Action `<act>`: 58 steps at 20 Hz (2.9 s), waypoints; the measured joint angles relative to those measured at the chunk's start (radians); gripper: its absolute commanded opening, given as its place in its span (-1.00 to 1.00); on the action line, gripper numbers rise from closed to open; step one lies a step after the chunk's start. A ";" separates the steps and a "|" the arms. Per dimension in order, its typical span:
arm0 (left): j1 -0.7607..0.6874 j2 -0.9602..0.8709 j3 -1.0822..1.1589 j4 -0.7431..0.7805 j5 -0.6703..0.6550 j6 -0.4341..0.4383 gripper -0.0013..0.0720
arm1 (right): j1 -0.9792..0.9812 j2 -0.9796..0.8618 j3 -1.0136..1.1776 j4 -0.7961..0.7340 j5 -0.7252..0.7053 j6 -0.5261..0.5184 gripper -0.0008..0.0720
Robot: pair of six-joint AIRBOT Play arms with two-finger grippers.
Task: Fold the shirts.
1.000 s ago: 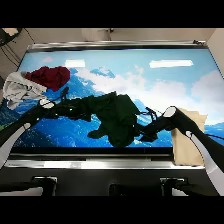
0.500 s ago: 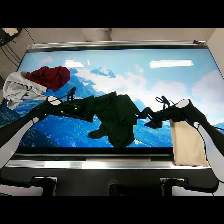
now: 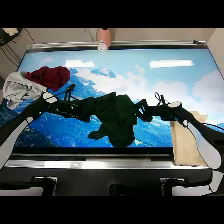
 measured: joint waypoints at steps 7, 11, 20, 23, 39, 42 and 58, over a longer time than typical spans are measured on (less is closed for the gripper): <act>0.029 0.105 0.068 0.038 -0.032 0.000 -0.90 | 0.000 0.026 0.101 -0.014 -0.089 -0.031 -0.85; 0.100 0.269 0.346 0.152 -0.062 -0.029 -0.90 | -0.114 0.215 0.339 -0.143 0.037 -0.179 -0.85; 0.310 0.674 0.864 0.546 -0.069 -0.310 -0.90 | -0.241 0.805 0.720 -0.592 -0.045 -0.150 -0.85; 0.332 0.764 0.837 0.615 -0.069 -0.366 -0.89 | -0.246 0.896 0.739 -0.750 -0.051 -0.047 -0.85; 0.344 0.665 0.013 0.658 -0.169 -0.355 -0.89 | -0.249 0.476 0.663 -0.875 0.404 0.109 -0.85; 0.344 0.528 -0.113 0.560 -0.053 -0.355 -0.89 | -0.249 0.261 0.636 -0.672 0.420 0.101 -0.85; 0.376 0.550 -0.126 0.485 -0.021 -0.269 -0.89 | -0.249 0.106 0.621 -0.527 0.502 0.011 0.91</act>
